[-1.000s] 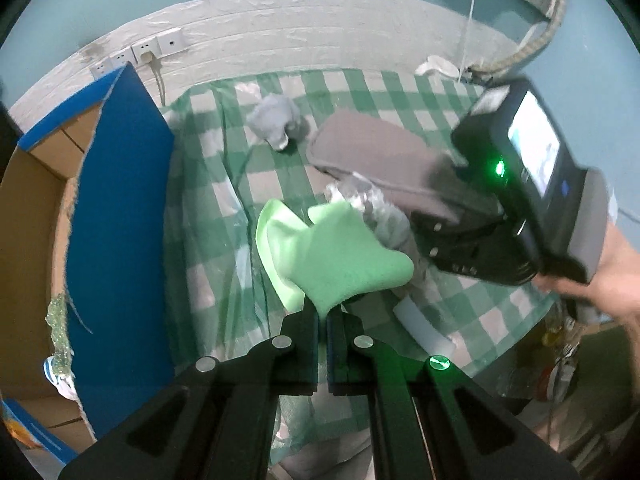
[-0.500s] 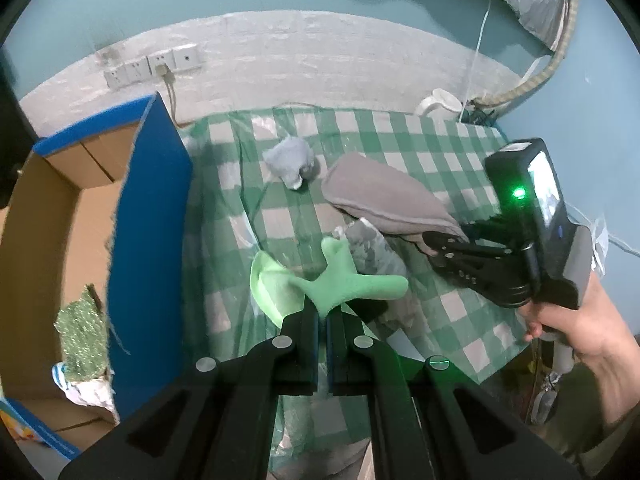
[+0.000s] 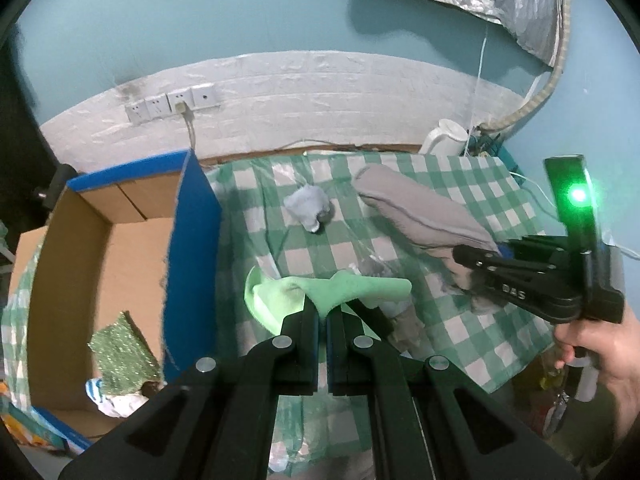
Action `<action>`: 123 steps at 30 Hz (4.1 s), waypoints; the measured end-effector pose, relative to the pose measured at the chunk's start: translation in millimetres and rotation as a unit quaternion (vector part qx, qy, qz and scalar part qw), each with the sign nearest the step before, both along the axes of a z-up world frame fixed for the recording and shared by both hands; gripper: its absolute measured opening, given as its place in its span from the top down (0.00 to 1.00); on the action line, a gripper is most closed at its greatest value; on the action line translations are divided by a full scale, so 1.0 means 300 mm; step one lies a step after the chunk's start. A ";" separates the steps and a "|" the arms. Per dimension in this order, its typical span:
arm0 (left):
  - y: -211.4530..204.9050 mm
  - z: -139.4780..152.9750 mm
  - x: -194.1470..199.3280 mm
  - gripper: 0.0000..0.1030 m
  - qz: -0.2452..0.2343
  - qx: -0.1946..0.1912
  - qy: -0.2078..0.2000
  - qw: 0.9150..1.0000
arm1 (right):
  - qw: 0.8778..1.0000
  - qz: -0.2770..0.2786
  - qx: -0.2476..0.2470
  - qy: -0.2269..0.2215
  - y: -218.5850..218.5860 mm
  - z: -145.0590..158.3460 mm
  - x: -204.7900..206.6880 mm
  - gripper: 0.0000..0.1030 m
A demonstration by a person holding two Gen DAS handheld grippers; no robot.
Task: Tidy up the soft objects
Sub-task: 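Lift green cloth with left tool while right tool grasps and lifts grey fleece, then carry green cloth and grey fleece over the cardboard box with both tools, then open left tool to drop green cloth while right tool releases grey fleece into box, then move both tools back over the table toward black sock and white wrapped bundle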
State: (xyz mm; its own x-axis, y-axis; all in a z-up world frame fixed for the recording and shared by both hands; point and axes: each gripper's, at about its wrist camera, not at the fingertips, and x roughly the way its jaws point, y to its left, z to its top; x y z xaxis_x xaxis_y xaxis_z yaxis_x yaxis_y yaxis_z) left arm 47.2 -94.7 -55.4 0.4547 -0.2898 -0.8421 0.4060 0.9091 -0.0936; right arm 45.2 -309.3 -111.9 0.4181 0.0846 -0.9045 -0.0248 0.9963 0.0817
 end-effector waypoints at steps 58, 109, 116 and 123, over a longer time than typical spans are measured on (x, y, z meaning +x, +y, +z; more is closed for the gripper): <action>0.625 0.123 0.018 0.97 0.184 0.022 -0.080 0.979 | 0.983 0.157 0.063 -0.074 0.745 0.363 0.072 0.86; 0.636 0.095 -0.015 0.61 0.193 0.056 -0.090 0.975 | 0.986 0.137 0.036 -0.086 0.814 0.353 0.065 0.39; 0.528 0.096 -0.037 0.61 0.163 0.059 -0.093 0.980 | 0.987 0.123 0.024 -0.097 0.727 0.365 0.027 0.38; 0.399 0.075 -0.051 0.54 0.130 0.076 -0.094 0.984 | 0.992 0.088 0.028 -0.087 0.574 0.341 0.002 0.38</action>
State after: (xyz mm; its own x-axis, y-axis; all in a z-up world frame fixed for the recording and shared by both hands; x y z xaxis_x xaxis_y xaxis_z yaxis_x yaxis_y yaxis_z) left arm 31.9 25.0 -32.8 0.6488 -0.0203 -0.7607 0.1556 0.9821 0.1065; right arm 46.0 -137.1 -9.7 0.5411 0.2180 -0.8122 -0.2162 0.9694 0.1161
